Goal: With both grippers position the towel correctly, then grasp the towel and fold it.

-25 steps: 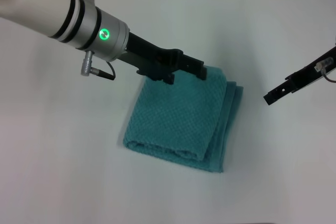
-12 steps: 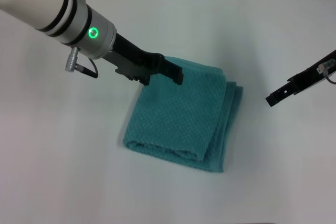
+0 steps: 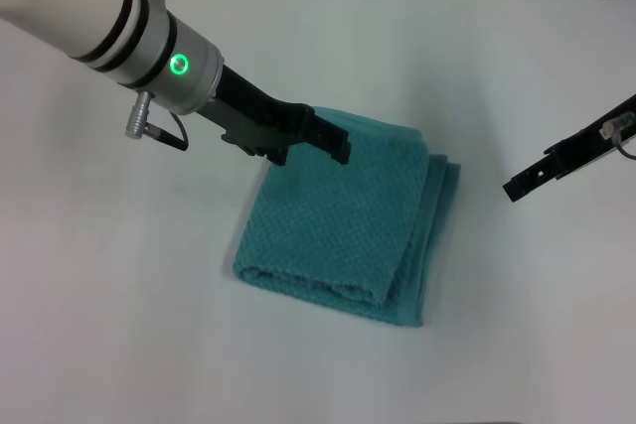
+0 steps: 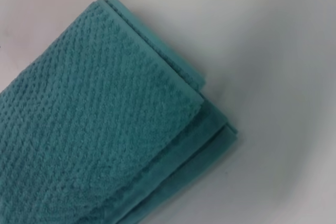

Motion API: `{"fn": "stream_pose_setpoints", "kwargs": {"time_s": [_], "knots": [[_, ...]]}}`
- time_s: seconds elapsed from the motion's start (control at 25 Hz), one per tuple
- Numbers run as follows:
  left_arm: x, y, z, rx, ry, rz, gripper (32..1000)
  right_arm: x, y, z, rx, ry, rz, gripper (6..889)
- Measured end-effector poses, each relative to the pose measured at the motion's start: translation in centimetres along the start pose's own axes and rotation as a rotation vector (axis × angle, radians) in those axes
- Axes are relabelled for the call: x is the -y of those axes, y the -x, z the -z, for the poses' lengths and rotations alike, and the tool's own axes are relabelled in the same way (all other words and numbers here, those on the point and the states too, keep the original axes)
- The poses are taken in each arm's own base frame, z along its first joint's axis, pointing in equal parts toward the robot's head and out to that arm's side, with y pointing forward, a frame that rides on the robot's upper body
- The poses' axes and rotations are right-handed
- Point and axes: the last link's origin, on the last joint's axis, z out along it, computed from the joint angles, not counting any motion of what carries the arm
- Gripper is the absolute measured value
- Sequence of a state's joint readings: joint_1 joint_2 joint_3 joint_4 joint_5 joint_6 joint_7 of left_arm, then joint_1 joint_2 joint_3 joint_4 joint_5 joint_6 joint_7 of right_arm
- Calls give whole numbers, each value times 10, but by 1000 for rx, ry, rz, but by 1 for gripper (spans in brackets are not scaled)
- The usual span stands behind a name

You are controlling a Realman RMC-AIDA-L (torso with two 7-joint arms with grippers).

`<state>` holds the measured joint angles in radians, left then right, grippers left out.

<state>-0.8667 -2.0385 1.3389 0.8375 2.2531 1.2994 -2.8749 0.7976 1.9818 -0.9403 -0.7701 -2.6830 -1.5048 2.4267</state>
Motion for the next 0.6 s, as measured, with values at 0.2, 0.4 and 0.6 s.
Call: {"fn": "stream_pose_setpoints", "kwargs": {"time_s": [0.2,0.4,0.6], "knots": [[1,0,2,-1,7,6,949,0,0,0,0,0,0,854],[1,0,2,-2,8,7,949,0,0,0,0,0,0,854],[2,1,2,0,7,9,949,0,0,0,1,-1,1,854]]}}
